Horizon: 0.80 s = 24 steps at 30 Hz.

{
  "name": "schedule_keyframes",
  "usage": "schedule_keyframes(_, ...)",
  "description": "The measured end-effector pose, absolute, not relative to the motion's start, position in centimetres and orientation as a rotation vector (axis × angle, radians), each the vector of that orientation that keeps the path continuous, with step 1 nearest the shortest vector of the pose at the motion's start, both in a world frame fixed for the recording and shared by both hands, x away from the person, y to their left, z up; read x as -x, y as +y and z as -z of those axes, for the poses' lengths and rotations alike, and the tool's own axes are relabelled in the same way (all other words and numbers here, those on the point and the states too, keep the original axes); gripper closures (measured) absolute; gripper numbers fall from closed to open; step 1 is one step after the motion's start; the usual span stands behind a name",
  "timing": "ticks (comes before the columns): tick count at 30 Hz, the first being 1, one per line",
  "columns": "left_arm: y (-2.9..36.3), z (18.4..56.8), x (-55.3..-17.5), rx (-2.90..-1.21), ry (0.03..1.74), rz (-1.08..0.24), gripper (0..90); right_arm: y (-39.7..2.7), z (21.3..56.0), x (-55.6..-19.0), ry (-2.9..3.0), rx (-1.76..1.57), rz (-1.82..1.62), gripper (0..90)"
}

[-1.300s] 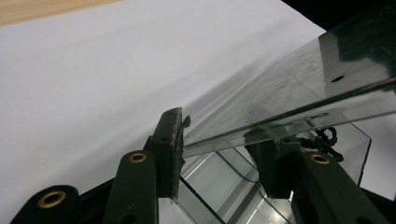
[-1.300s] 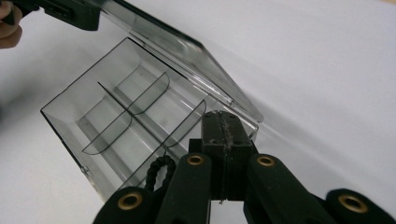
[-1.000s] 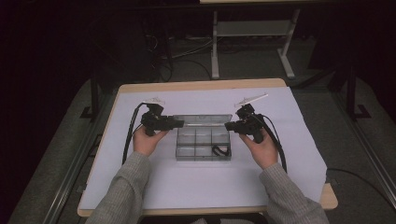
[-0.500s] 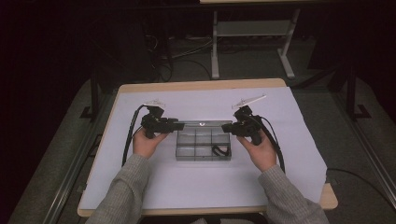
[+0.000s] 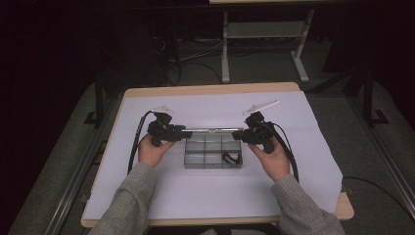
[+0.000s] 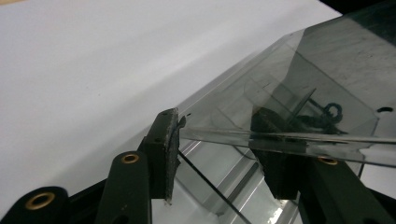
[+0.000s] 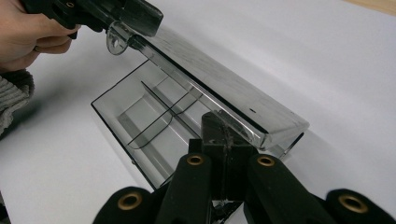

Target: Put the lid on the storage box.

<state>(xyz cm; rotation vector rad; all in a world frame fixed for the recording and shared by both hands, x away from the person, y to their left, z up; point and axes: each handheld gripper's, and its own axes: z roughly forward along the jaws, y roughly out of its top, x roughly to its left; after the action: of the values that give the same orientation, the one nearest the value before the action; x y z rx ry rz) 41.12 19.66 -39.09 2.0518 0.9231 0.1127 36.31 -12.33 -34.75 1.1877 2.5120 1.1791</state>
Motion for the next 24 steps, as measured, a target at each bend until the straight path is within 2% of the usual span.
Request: schedule_keyframes(24,21.5,39.1,-39.8,-2.068,0.933,-0.147,50.4,-12.0,34.9,-35.8,2.519,-1.178,-1.167,89.3)
